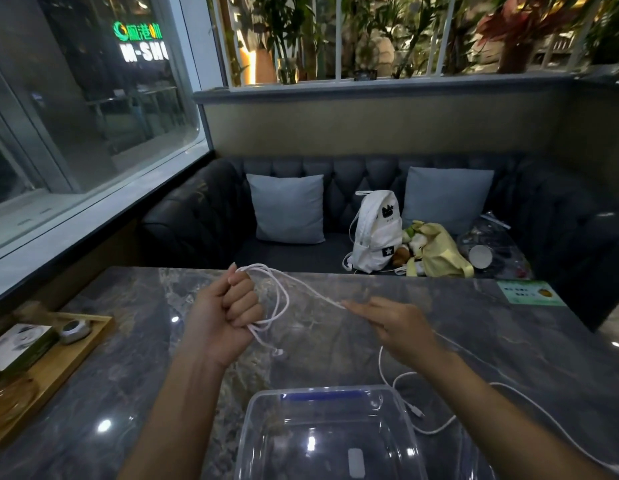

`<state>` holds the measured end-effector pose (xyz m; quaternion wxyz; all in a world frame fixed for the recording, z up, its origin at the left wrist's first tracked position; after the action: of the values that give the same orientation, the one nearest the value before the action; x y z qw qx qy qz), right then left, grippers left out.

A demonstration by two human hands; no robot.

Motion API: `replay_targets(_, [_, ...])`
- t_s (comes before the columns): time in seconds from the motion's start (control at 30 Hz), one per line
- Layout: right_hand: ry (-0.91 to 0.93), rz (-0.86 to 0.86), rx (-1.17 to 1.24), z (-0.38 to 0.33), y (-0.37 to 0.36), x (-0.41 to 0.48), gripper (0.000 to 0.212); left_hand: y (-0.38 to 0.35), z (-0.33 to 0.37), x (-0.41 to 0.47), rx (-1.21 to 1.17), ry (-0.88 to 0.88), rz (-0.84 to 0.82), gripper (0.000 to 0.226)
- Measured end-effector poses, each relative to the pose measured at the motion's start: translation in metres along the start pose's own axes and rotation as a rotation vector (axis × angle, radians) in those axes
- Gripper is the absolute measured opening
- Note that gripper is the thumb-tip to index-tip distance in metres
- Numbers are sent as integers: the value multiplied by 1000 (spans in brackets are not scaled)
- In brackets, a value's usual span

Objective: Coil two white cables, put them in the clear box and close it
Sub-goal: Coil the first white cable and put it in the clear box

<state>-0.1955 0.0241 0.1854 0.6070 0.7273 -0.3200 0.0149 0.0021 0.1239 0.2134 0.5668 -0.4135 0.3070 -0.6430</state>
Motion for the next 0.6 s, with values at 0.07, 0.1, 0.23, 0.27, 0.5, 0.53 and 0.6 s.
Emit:
replay_targets(0.07, [48, -80, -247, -15, 1, 2, 42, 0, -1, 1, 122, -49, 82, 32])
replay_targets(0.1, [78, -125, -337, -22, 1, 3, 40, 1, -3, 2, 125, -63, 110, 34])
replay_targets(0.23, [245, -343, -496, -50, 1, 3, 24, 9, -7, 3, 134, -82, 220, 35])
replay_targets(0.27, [292, -377, -511, -58, 1, 2, 22, 11, -8, 3, 177, -72, 247, 36])
replay_targets(0.5, [471, -463, -318, -107, 19, 7, 10, 8, -40, 4, 483, 129, 246, 42])
replay_targets(0.53, [473, -437, -296, -110, 23, 11, 11, 6, -45, 5, 507, 165, 219, 41])
replay_targets(0.6, [458, -359, -225, -109, 31, 18, 6, 5, -52, 3, 571, 219, 172, 36])
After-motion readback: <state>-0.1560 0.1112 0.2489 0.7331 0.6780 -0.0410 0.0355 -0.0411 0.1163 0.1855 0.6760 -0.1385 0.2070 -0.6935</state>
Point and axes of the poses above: each hand's wrist, its own x-axis towards the middle knuckle, its own y-axis out of the back of the hand, z = x × y, the point moved 4 cm from there along x, towards the middle knuckle, and after that the axes turned 13 degrees about -z, right-handed, at the moved point
